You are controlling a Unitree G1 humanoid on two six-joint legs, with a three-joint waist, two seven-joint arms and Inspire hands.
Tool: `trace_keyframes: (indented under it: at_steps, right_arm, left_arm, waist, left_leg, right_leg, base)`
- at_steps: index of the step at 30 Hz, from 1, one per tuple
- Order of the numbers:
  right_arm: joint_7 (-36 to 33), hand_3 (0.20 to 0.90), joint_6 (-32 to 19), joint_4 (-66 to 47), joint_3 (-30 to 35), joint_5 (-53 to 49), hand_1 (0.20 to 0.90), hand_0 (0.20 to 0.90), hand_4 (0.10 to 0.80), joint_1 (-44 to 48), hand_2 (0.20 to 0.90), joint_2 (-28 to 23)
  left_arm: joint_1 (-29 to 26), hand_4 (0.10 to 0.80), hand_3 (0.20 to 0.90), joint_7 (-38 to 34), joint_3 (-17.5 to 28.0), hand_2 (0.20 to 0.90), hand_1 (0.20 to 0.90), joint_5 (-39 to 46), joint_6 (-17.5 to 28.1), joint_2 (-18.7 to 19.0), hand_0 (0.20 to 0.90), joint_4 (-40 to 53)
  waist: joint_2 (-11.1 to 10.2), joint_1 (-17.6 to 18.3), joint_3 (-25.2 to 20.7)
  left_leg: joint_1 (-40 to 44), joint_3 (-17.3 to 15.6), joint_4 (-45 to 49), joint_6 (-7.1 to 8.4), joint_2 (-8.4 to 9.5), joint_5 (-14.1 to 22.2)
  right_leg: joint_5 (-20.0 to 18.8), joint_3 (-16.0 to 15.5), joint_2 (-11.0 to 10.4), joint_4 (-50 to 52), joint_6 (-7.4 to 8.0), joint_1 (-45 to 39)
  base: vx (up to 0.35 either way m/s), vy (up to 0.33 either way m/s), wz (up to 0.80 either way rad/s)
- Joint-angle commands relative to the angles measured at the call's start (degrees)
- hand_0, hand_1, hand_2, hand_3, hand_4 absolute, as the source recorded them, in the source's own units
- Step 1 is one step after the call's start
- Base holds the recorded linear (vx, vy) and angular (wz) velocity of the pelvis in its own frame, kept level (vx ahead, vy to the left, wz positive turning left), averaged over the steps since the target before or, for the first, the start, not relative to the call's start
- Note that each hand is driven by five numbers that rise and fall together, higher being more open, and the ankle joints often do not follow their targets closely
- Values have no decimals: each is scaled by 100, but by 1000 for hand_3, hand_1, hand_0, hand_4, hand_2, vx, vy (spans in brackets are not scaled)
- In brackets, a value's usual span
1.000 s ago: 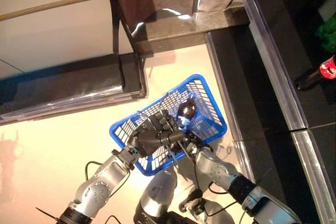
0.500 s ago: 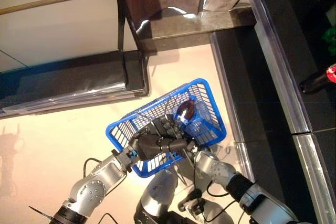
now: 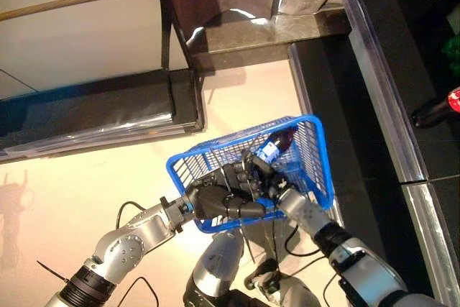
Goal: Pick up the drink and place into the basket.
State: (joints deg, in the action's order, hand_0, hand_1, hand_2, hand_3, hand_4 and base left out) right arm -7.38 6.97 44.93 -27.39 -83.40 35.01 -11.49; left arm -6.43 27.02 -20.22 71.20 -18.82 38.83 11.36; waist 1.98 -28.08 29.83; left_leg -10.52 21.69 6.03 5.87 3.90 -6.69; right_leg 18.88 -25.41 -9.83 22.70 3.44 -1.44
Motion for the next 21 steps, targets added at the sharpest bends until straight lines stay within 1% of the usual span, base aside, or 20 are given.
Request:
trace_keyframes:
  at_steps: [1,8,13,21]
  right_arm:
    - [344,900,-199,-338,73,-74,900,900,800,513,900,178]
    - [434,900,-332,-434,46,-55,900,900,800,397,900,189]
    - [524,900,-445,-762,30,65,900,900,800,121,900,101]
    - [636,900,-650,-1527,50,363,900,900,800,-572,900,6]
  left_arm:
    - [50,100,200,1208,-344,300,300,1427,212,-779,300,1606]
    - [88,100,200,1144,-340,300,300,1353,216,-858,300,1561]
    - [170,100,200,1155,-307,300,300,1272,320,-923,300,1475]
    - [490,100,200,1127,-158,300,300,954,465,-1062,300,1406]
  waist:
    - [176,143,-953]
    - [145,199,-916]
    - [132,288,-877]
    - [70,426,-810]
  left_leg:
    - [11,-151,337,-345,31,366]
    - [42,-218,317,-367,1,376]
    - [5,-298,328,-384,-19,376]
    - [-21,-371,339,-392,-51,397]
  right_leg:
    - [-1062,-265,14,-279,-148,208]
    - [-1067,-216,17,-276,-133,219]
    - [-1089,-178,3,-253,-122,283]
    - [-1095,-111,18,-233,-108,348]
  base:
    - [14,12,11]
    - [4,3,2]
    - [0,0,0]
    - [-4,-2,0]
